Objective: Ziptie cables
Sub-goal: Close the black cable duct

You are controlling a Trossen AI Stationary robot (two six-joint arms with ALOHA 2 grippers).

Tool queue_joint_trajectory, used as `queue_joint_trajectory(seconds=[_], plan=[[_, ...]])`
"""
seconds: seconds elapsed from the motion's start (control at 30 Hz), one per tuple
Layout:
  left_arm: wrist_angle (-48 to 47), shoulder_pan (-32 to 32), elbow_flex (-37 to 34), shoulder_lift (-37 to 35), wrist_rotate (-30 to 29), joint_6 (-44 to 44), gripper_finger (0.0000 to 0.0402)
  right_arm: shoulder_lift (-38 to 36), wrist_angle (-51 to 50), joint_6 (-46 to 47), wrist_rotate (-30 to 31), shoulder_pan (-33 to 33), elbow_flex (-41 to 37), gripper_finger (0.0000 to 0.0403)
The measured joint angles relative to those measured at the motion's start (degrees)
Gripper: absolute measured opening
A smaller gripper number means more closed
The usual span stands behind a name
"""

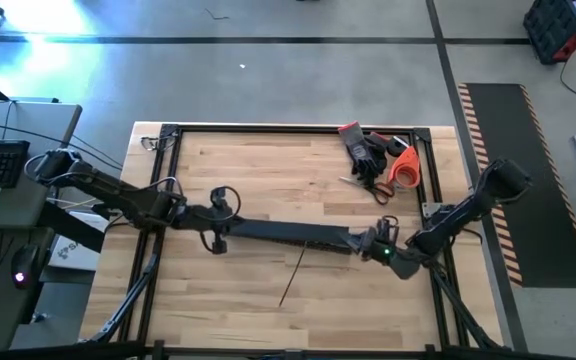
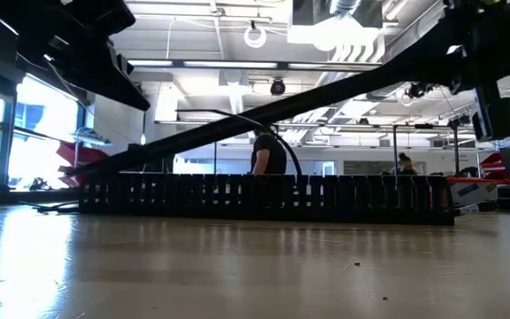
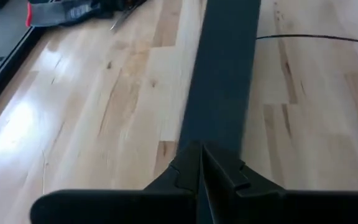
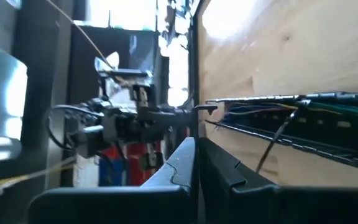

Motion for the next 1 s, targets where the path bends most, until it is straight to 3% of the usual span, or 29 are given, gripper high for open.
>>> queue_joint_trajectory(seconds=[0.17, 0.7, 1.0], plan=[[1.7, 2.0, 0.0, 0.0, 1.1, 2.0, 0.0, 0.0, 2.2, -1.1, 6.4, 2.8, 0.0, 0.0], [6.1, 7.4, 0.0, 5.3, 9.4, 4.0, 0.0, 6.0, 1.1, 8.2, 5.0, 3.3, 0.0, 0.0], [6.7, 7.8, 0.0, 6.0, 10.4, 5.0, 0.0, 6.0, 4.4, 5.7, 5.0, 3.4, 0.0, 0.0]])
